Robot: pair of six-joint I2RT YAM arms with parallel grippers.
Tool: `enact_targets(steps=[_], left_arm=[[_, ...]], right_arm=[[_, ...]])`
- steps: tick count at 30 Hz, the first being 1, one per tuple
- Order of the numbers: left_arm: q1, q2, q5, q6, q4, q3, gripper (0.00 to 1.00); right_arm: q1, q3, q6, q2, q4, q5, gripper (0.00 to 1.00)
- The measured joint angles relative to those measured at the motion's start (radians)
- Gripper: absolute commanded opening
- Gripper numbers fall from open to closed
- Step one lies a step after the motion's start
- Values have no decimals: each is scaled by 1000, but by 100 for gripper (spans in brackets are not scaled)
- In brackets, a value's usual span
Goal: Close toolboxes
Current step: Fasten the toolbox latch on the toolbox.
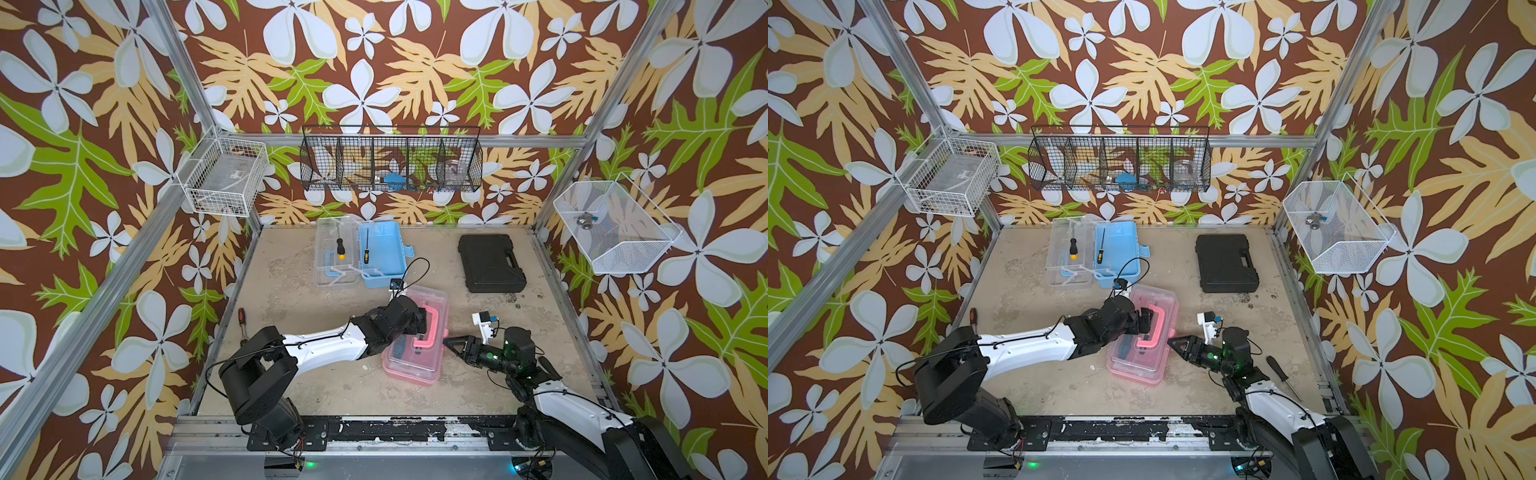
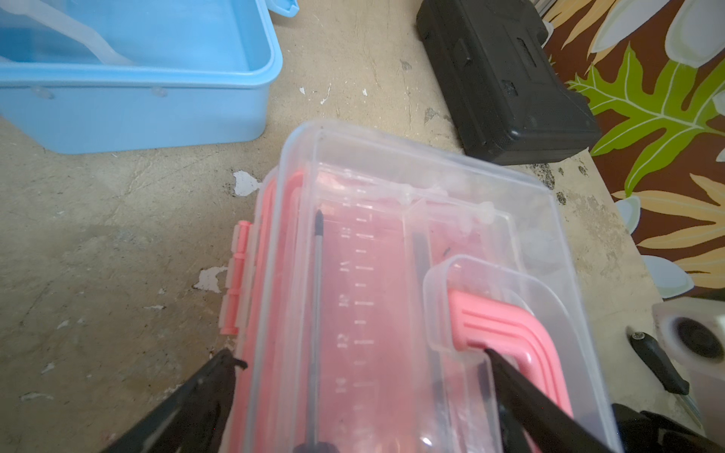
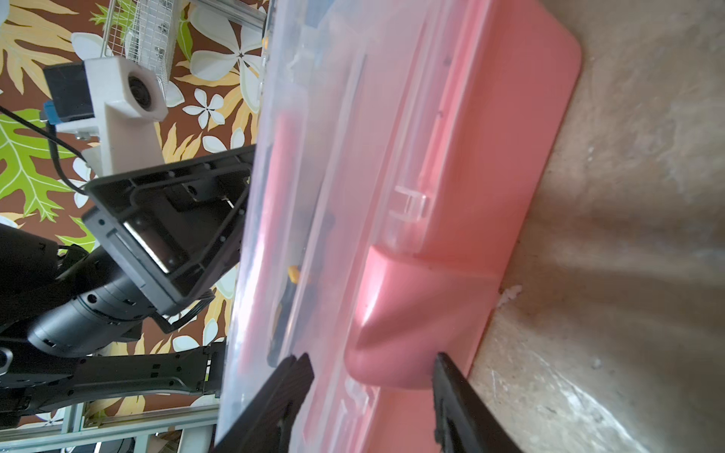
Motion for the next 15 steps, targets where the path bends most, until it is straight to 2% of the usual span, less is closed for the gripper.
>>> enact_targets(steps=[9, 15], left_arm=[[-12, 16, -8, 18, 1, 16, 95], [-17, 27, -7, 28, 9, 21, 94]], right_arm=[[0, -21, 31, 81, 143, 2, 53], [-1, -47, 83, 188, 294, 2, 51]])
